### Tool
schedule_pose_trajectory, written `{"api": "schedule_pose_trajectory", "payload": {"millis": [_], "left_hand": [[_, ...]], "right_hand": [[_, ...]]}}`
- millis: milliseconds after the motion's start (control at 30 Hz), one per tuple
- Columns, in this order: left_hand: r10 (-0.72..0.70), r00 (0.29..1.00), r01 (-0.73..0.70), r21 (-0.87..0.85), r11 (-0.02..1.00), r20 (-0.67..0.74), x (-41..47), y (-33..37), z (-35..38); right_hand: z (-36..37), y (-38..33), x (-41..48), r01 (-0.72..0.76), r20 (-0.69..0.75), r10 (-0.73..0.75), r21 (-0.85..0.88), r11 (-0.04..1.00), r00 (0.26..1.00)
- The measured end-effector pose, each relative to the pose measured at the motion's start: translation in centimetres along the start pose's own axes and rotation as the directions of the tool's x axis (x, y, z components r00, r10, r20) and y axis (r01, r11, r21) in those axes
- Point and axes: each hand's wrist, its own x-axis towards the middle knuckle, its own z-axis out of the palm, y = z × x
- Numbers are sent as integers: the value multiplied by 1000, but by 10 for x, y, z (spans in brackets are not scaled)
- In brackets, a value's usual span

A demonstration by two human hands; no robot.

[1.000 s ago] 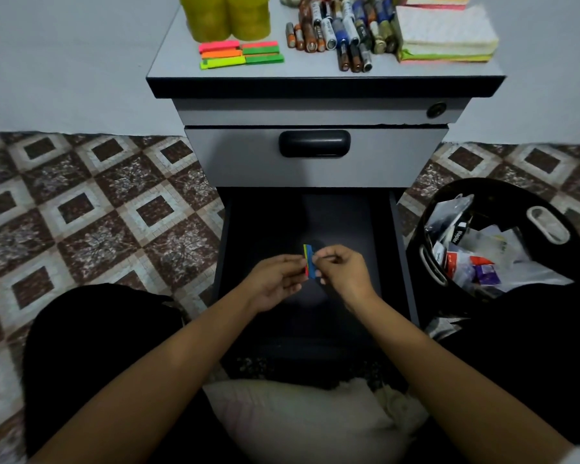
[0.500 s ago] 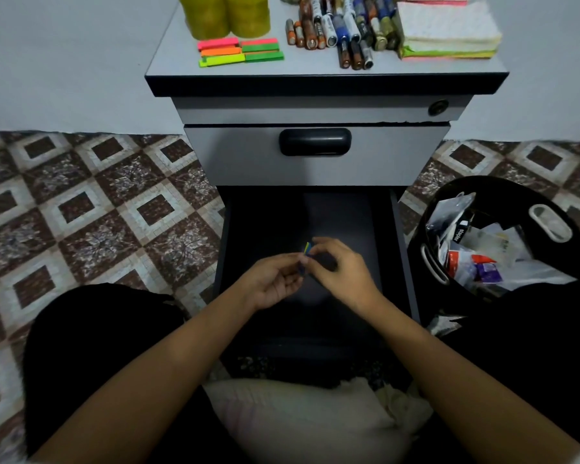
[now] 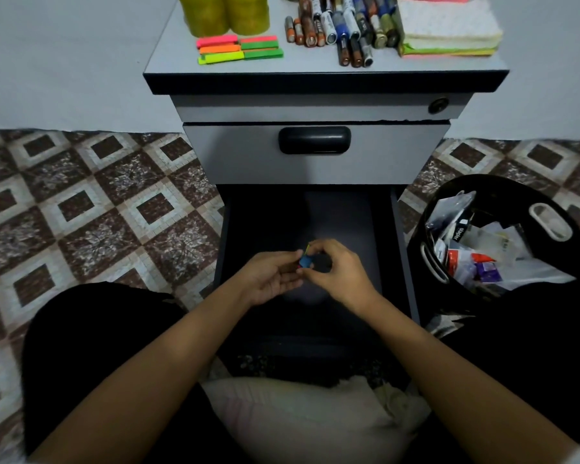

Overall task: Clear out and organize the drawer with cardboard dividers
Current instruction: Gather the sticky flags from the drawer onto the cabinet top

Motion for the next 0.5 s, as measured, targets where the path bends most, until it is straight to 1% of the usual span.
{"api": "schedule_pose_trajectory", "payload": {"millis": [133,267,367,433,500], "left_hand": [[19,999,-15,108,994,-30,-1,5,-3],[54,998,-39,334,942,-37,-4,14,-5],[63,998,-47,483,874,-16,-10,24,-7],[31,999,-37,534,845,20,-16,33,-7],[7,998,-38,561,827,58,-24,45,-7]], "right_hand": [[-2,0,0,60,20,-60,-24,998,998],[-8,-1,2,167,94,-155,-130,977,983],[-15,-6,5,260,192,-228,-161,952,954],[-19,-11,7,305,242,-259,-175,936,935],[-25,-18,12,318,242,-273,-169,933,931]]}}
